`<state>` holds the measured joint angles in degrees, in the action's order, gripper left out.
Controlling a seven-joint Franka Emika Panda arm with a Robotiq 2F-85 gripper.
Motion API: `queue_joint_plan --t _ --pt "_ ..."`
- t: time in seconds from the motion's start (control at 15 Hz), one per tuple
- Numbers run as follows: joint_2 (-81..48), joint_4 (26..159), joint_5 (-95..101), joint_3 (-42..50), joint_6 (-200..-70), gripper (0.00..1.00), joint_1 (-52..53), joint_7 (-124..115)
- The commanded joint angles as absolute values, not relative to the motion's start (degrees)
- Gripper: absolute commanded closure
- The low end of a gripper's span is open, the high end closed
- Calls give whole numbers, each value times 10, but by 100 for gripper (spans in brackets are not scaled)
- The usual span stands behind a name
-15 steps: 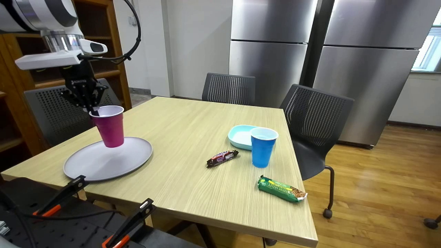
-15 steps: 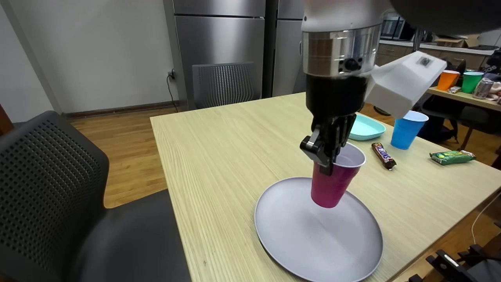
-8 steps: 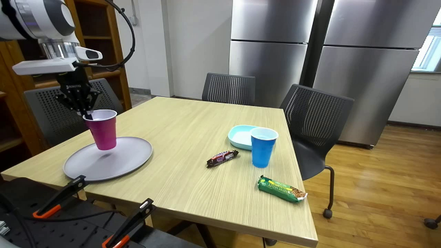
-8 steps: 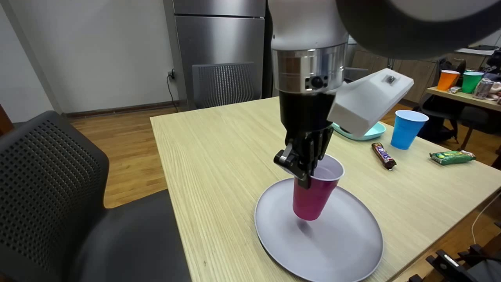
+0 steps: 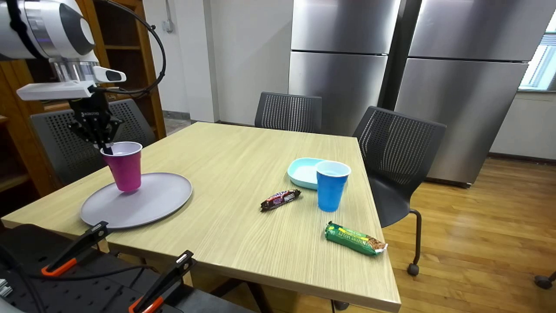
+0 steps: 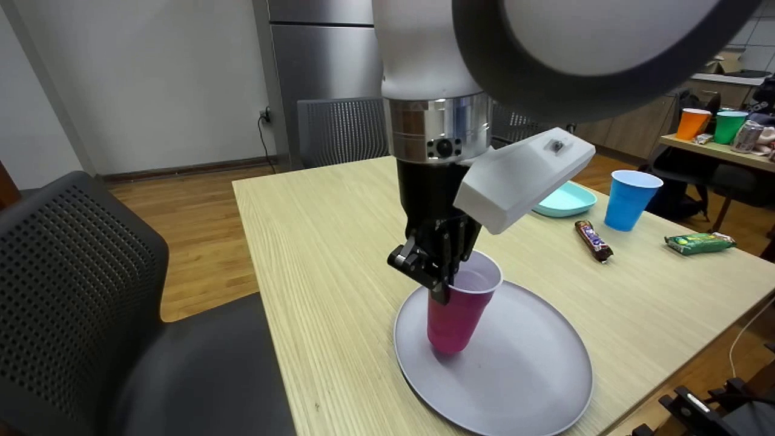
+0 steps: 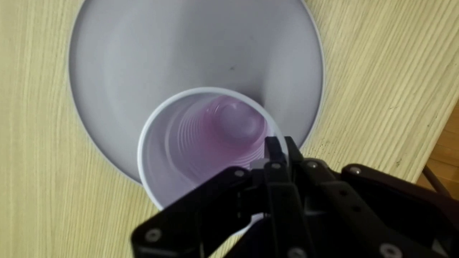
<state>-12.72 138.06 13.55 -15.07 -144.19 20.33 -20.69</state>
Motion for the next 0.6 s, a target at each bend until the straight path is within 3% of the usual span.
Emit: queue_joint_plan --t 0.0,0.4,0.47,0.53 --pt "-146 1358 150 -137 -1443 99 224 -243" --pt "-157 1351 161 -124 -1442 99 240 -261" --pt "-157 1351 163 -122 -1442 89 242 -262" --pt "-158 1351 162 -122 -1441 68 243 -261"
